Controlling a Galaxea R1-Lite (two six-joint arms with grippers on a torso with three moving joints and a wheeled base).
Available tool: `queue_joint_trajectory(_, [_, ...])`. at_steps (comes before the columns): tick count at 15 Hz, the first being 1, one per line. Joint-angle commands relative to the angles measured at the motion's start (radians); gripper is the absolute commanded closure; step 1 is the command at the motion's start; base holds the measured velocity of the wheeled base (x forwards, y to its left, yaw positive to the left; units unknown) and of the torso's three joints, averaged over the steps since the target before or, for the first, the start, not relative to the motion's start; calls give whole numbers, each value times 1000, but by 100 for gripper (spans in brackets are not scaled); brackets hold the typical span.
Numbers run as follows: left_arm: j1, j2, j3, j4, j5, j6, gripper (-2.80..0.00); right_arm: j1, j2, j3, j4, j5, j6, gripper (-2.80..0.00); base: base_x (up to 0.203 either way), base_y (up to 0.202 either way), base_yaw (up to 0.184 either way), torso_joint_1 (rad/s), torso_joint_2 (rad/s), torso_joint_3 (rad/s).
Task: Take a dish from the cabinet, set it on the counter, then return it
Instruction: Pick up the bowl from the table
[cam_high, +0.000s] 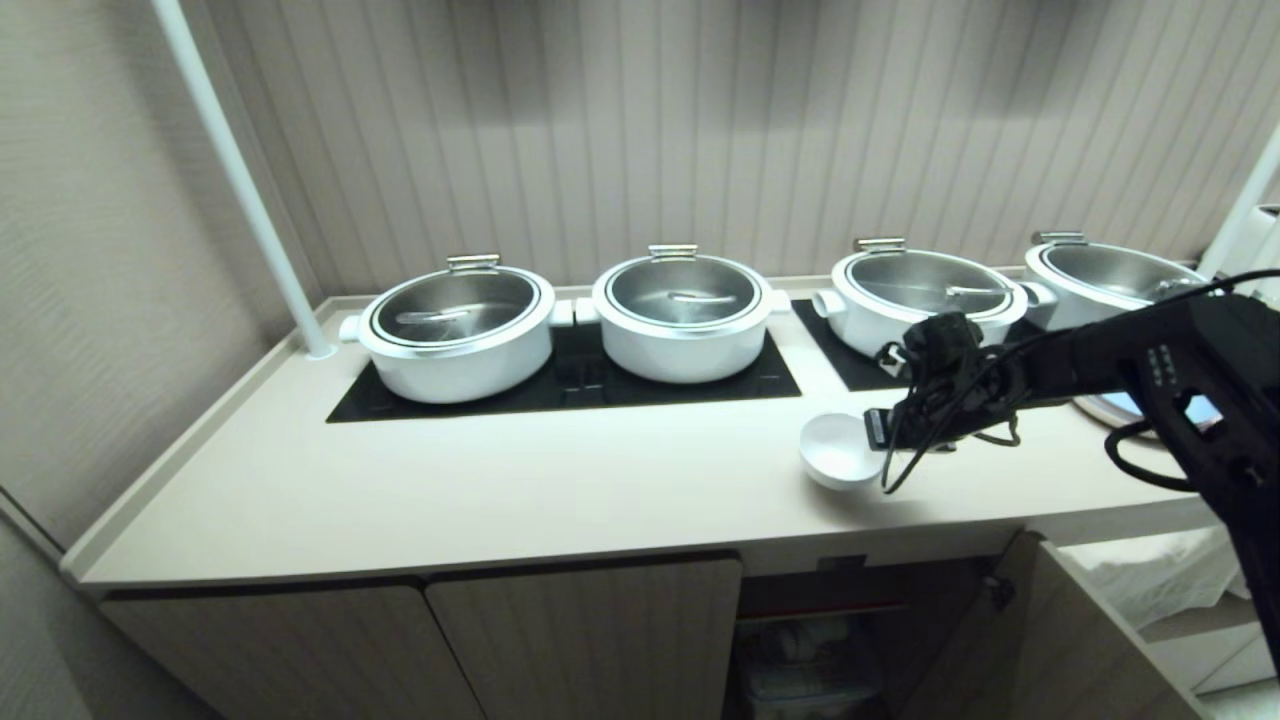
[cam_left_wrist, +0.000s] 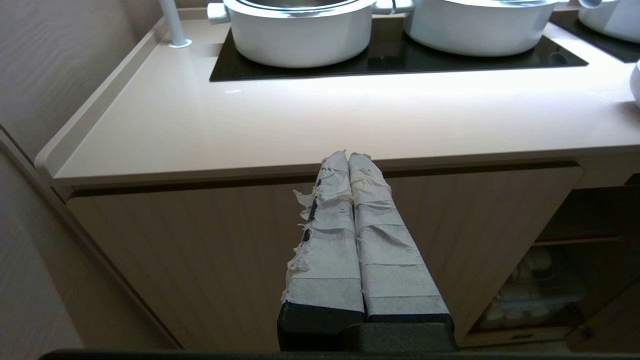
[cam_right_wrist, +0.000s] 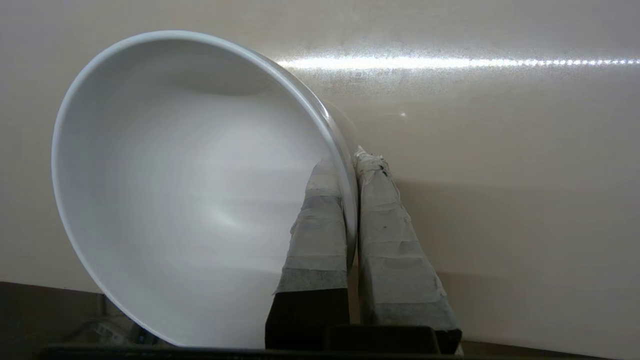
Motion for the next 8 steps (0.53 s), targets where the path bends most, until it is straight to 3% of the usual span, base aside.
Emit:
queue_joint_trajectory(1, [0,0,0,0,0,-1,0,2,-16,-1,-1,2,12,0,0,0,0,0,0,0])
queue_joint_trajectory(8, [0,0,0,0,0,-1,0,2,-43,6,0,2,87,0,0,0,0,0,0,0])
